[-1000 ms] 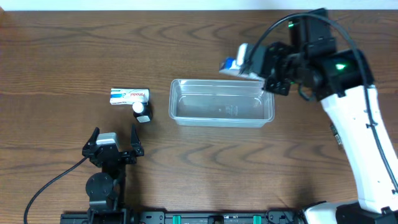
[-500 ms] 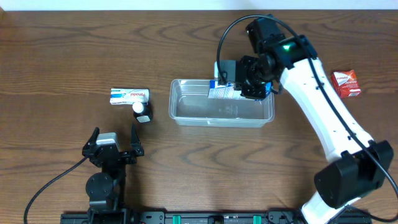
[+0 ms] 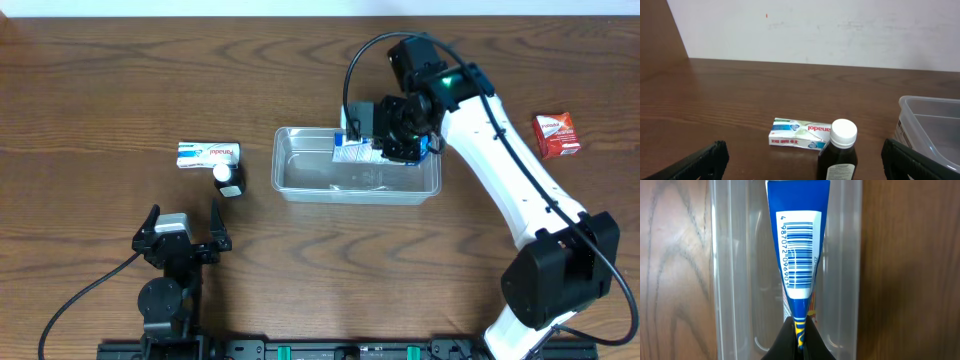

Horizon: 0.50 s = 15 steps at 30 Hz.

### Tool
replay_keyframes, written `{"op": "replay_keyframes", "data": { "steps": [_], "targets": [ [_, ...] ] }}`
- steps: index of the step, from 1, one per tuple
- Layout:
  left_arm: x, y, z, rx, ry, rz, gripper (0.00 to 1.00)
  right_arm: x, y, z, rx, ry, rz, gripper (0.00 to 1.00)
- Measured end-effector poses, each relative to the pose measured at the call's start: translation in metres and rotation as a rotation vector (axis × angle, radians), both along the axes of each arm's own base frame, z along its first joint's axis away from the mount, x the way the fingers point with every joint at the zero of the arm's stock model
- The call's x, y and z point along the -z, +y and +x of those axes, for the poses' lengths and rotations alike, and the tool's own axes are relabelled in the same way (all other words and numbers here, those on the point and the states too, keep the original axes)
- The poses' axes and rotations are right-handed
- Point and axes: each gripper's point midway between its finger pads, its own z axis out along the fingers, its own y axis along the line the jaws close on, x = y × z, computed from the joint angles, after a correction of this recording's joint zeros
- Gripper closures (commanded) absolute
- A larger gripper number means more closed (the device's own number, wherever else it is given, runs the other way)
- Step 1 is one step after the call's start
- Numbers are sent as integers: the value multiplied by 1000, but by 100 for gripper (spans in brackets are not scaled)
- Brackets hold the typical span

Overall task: Pack container
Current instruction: 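Carry the blue box over the container and lower it inside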

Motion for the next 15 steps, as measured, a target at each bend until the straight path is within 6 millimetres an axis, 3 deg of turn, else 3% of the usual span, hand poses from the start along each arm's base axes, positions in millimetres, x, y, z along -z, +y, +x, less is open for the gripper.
{"op": "replay_keyframes", "data": {
  "steps": [15],
  "targets": [
    [0,0,0,0,0,0,2,49,-2,-5,-50,-6,-12,99]
  ]
}}
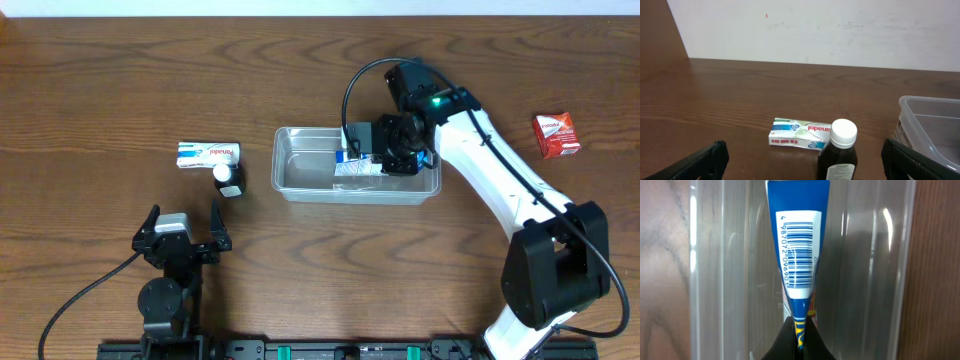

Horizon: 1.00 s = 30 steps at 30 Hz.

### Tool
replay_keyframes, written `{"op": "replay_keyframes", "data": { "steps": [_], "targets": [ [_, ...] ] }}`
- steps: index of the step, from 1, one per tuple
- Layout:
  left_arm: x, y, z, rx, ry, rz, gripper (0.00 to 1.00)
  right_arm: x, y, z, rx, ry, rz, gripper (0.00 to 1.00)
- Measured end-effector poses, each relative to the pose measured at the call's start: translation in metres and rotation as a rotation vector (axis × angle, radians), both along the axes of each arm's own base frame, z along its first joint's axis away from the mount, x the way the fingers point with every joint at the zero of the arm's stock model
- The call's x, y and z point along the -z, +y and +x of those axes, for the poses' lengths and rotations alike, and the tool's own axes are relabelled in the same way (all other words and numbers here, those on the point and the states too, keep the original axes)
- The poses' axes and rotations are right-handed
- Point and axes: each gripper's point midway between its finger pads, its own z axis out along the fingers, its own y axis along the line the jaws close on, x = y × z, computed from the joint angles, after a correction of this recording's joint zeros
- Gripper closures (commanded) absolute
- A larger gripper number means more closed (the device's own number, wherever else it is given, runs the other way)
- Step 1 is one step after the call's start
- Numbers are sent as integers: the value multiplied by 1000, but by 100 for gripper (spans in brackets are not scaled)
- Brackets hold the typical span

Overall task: Pack container
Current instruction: 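Carry the blue box over the container and lower it inside, then tilt the blue box down into the container with the right gripper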

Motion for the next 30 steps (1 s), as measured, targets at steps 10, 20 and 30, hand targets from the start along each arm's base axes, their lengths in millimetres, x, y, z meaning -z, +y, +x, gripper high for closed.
{"op": "replay_keyframes", "data": {
  "steps": [10,20,30],
  "targets": [
    [0,0,0,0,0,0,2,17,0,-1,-17,-14,1,99],
    [0,0,0,0,0,0,2,17,1,4,-27,-42,7,99],
    [0,0,0,0,0,0,2,17,0,7,-24,-57,0,99]
  ]
}}
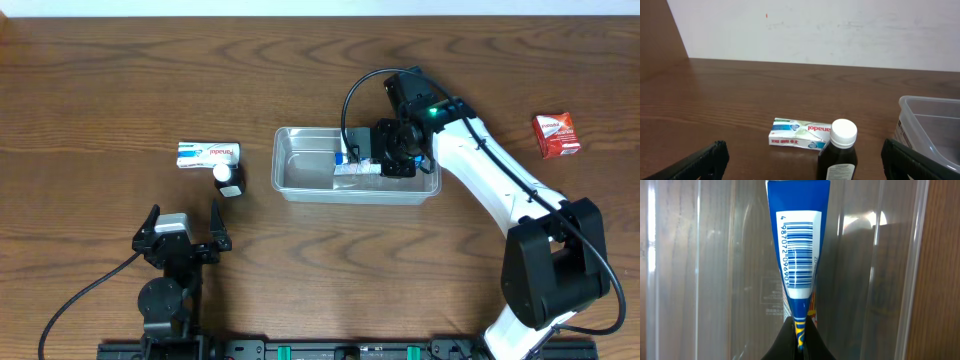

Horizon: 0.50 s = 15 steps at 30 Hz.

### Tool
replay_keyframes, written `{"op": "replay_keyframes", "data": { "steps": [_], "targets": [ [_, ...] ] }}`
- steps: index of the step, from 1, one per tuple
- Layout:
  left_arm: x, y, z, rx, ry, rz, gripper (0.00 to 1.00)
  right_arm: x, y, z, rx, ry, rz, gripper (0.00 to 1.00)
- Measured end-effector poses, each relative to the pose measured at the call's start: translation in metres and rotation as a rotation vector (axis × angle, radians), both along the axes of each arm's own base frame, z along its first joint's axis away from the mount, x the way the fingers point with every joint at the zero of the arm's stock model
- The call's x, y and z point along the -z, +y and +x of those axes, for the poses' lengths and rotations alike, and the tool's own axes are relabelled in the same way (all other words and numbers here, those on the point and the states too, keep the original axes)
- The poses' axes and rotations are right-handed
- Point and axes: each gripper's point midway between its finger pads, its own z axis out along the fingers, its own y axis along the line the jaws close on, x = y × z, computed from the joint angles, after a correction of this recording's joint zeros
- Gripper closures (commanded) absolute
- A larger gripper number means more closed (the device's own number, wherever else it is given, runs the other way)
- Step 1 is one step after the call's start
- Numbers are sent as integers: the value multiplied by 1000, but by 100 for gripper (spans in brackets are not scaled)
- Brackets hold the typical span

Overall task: Pack container
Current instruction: 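Tilt the blue box down into the container with the right gripper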

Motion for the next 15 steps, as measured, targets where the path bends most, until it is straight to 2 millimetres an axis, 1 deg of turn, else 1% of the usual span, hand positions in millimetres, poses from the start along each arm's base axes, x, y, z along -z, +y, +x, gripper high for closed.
{"op": "replay_keyframes", "data": {
  "steps": [15],
  "targets": [
    [0,0,0,0,0,0,2,1,-6,4,14,-17,-35,99]
  ]
}}
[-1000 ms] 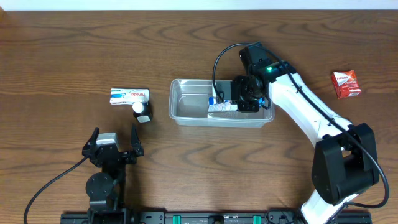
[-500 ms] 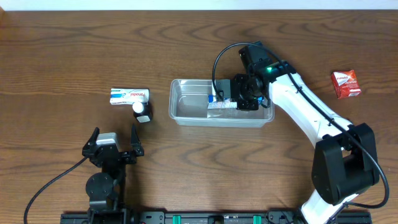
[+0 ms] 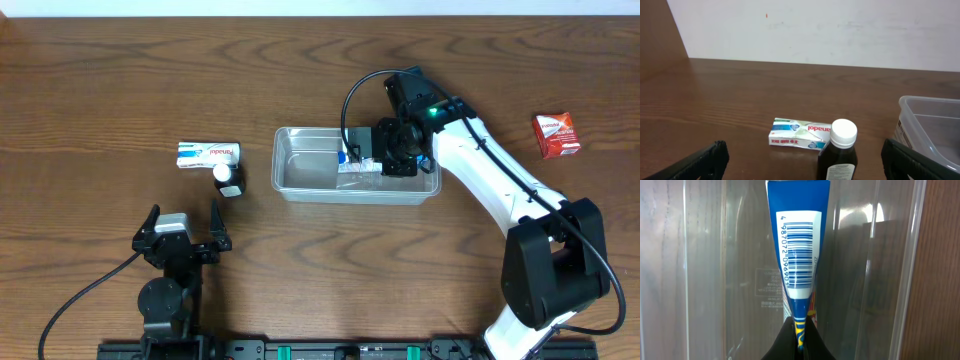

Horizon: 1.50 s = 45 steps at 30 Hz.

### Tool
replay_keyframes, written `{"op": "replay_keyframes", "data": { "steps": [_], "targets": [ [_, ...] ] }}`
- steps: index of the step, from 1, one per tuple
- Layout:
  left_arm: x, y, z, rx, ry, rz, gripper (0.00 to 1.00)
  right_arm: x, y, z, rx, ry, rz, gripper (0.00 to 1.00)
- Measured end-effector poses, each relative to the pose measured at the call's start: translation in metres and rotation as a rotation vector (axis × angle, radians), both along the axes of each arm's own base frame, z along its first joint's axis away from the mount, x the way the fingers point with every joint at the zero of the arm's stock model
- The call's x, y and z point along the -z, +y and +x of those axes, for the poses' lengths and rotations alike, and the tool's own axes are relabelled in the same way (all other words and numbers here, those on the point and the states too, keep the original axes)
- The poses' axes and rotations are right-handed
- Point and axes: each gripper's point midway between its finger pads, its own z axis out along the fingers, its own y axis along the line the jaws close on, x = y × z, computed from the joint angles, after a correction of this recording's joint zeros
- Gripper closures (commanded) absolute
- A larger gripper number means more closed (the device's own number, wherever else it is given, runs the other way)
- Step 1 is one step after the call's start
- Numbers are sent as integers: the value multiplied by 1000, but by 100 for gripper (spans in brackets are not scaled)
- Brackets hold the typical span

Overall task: Pack container
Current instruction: 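Tilt the blue box down into the container with the right gripper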

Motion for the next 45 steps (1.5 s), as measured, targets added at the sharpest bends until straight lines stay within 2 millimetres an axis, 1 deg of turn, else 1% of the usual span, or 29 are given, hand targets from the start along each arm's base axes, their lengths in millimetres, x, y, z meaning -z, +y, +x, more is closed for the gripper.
{"op": "replay_keyframes", "data": {
  "steps": [12,13,15,19,23,28,33,37,41,45],
  "targets": [
    [0,0,0,0,0,0,2,1,-3,1,23,0,-11,99],
    [0,0,0,0,0,0,2,1,-2,1,23,1,-11,97],
    [0,0,0,0,0,0,2,1,-3,0,27,6,-12,90],
    [0,0,0,0,0,0,2,2,-4,-3,31,21,-17,83],
    [0,0,0,0,0,0,2,2,-4,-3,33,22,-16,81],
    [0,0,0,0,0,0,2,2,-4,-3,41,25,-15,76],
    [0,0,0,0,0,0,2,2,-4,-3,58,30,-12,78],
    [0,0,0,0,0,0,2,2,-4,-3,84,38,-7,75],
    [0,0,0,0,0,0,2,-2,-4,-3,117,40,4,72],
    [0,0,0,0,0,0,2,-17,-4,-2,175,27,32,70]
  ]
}}
